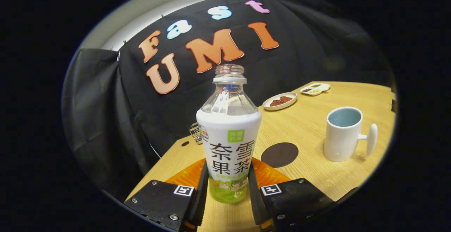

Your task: Take the bottle from table, then pour the juice into the cup, finally place the bottle on the coaster

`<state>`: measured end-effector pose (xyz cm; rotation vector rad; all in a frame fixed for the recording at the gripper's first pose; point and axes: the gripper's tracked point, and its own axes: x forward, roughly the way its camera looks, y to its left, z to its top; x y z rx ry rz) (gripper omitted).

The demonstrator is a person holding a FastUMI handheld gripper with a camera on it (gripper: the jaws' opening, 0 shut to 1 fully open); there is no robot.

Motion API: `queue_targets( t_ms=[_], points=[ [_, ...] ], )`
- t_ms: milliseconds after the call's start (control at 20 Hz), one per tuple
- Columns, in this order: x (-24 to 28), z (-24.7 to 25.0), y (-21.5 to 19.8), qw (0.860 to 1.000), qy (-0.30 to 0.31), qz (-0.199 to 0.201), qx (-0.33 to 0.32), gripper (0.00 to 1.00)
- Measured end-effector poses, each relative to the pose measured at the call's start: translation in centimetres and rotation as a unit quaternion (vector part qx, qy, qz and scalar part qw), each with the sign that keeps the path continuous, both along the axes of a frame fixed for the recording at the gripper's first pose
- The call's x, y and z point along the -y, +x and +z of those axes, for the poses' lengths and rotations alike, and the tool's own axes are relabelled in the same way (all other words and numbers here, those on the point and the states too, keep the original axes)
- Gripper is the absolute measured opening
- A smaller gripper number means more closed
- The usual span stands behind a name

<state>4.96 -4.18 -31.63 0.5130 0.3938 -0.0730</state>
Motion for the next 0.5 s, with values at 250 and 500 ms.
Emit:
queue_targets(
  t_ms=[250,500],
  points=[
    [1.3,0.3,0.8,0.994,0.105,-0.041,0.01,0.55],
    [2.6,-0.1,1.4,0.98,0.183,-0.079,0.016,0.54]
  ],
)
